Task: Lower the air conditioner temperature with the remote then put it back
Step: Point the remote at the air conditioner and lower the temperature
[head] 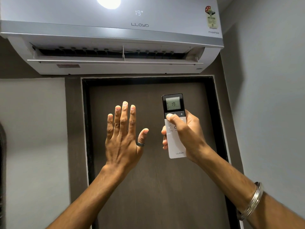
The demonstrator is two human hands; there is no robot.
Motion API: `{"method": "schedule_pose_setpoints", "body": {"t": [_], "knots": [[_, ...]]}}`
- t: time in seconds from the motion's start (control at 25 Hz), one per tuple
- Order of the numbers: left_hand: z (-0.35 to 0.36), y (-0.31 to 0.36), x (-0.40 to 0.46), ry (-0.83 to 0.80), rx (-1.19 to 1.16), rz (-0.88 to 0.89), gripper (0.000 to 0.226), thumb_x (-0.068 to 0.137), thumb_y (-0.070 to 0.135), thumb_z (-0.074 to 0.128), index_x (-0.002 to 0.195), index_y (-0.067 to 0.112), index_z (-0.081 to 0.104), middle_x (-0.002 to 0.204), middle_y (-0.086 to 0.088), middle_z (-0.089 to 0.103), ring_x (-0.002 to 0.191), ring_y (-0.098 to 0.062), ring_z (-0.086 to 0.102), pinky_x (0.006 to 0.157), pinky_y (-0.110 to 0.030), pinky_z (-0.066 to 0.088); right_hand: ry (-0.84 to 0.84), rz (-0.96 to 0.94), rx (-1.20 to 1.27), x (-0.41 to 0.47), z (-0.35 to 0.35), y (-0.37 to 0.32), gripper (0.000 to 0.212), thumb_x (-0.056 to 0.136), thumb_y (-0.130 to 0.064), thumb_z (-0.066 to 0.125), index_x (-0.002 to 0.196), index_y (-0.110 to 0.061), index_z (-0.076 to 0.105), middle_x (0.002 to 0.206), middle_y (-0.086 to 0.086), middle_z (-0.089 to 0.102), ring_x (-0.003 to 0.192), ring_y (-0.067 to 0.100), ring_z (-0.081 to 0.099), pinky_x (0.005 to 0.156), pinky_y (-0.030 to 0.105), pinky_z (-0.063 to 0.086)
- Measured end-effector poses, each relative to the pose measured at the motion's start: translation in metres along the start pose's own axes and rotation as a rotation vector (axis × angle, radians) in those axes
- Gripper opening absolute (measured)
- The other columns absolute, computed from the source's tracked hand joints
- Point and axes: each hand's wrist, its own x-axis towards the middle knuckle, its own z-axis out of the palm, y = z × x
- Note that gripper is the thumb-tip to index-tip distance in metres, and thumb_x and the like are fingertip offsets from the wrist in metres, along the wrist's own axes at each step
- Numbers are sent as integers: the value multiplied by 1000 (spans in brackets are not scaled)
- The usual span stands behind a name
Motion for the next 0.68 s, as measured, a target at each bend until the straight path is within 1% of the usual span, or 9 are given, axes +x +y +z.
{"method": "schedule_pose_setpoints", "body": {"t": [0.08,0.24,0.36,0.48,0.56,0.6,0.68], "knots": [[0,0,1,1,0,0,79,102,61,17,163,11,15,172,-13,5,159,-27,-2,129,-41,-10,-11,12,11,0,0,0,15,95,-34,61,105,-24,59,68,4,74,49,23,71,48,35,61],[0,-1,2,5,-3,-6,80,102,62,20,163,11,14,173,-13,4,160,-29,-4,129,-41,-11,-41,61,27,-1,2,1,22,89,-39,61,104,-23,58,65,0,75,47,19,70,45,32,61],[1,-2,2,9,-9,-5,80,102,62,22,164,11,14,173,-13,3,159,-29,-5,129,-42,-10,-20,53,31,-3,2,3,21,90,-38,62,104,-23,59,66,1,75,47,20,70,45,33,61],[1,-1,2,11,-19,-13,81,101,61,26,164,11,13,173,-13,2,159,-29,-6,129,-42,-10,18,32,-1,-3,1,5,10,98,-31,64,102,-22,60,66,4,73,47,23,69,45,35,61],[1,-1,3,10,-23,-17,81,101,61,26,164,11,13,173,-13,2,160,-30,-5,129,-43,-9,34,28,-10,-2,0,6,4,104,-25,62,103,-21,60,67,6,72,47,24,69,47,36,61],[1,-1,3,11,-26,-18,81,101,61,26,164,11,13,173,-13,2,160,-30,-5,129,-43,-9,36,27,-5,-2,-1,6,4,105,-24,61,103,-21,60,68,7,72,47,25,69,47,36,61],[2,0,4,19,-29,-20,81,101,61,26,164,11,13,173,-13,2,159,-29,-6,129,-42,-10,25,29,10,-1,-2,3,12,101,-30,63,104,-19,59,68,6,73,48,25,69,48,36,61]]}}
